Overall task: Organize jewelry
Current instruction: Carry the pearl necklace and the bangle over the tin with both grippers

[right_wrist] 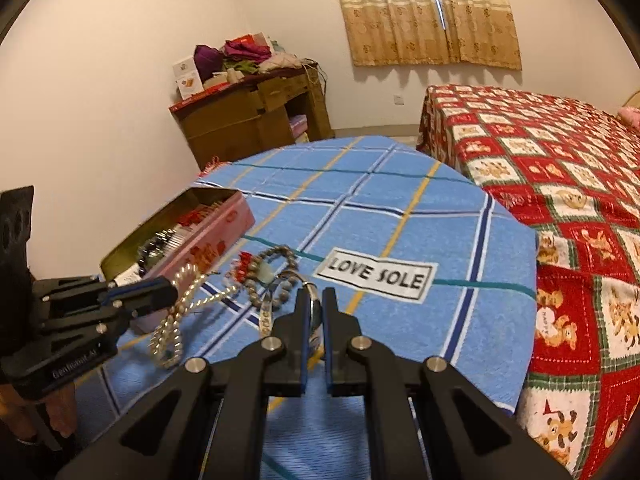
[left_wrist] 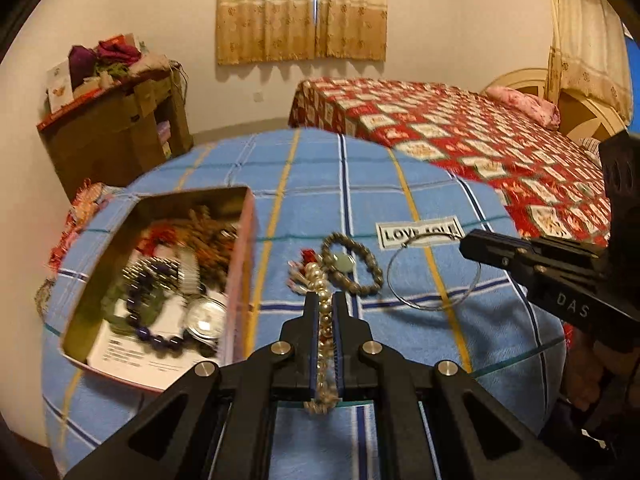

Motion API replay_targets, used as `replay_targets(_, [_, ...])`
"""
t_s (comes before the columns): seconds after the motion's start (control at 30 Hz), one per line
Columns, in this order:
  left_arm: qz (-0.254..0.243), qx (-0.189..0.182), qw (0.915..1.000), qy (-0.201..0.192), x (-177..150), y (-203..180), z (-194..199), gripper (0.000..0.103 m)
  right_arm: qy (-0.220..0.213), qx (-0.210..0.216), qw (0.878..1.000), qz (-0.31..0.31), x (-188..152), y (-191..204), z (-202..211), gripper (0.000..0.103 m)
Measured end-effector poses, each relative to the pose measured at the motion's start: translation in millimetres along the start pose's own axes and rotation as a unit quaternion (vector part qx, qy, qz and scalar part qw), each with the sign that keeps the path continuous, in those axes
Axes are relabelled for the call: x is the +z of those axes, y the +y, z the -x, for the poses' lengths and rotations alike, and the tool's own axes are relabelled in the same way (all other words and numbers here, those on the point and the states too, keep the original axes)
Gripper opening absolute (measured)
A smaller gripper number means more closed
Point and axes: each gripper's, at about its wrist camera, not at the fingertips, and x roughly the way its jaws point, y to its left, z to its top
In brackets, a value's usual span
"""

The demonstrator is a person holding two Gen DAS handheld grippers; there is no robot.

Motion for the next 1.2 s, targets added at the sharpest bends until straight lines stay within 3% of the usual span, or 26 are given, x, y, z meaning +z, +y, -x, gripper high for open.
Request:
replay_targets(0.8, [0.047,0.049,0.9956,-0.065,18.2,44.8,45.2,0.005,-0.024,0.028,0.998,0.053,25.2,56.2,-1.4,0.007])
replay_targets(1.2, [0.069,0.077,0.9915,-0.079,21.5,74.3,52.3,0.005,-0.034,0.039,0.995,0.08,46.2,81.5,-8.6,0.007])
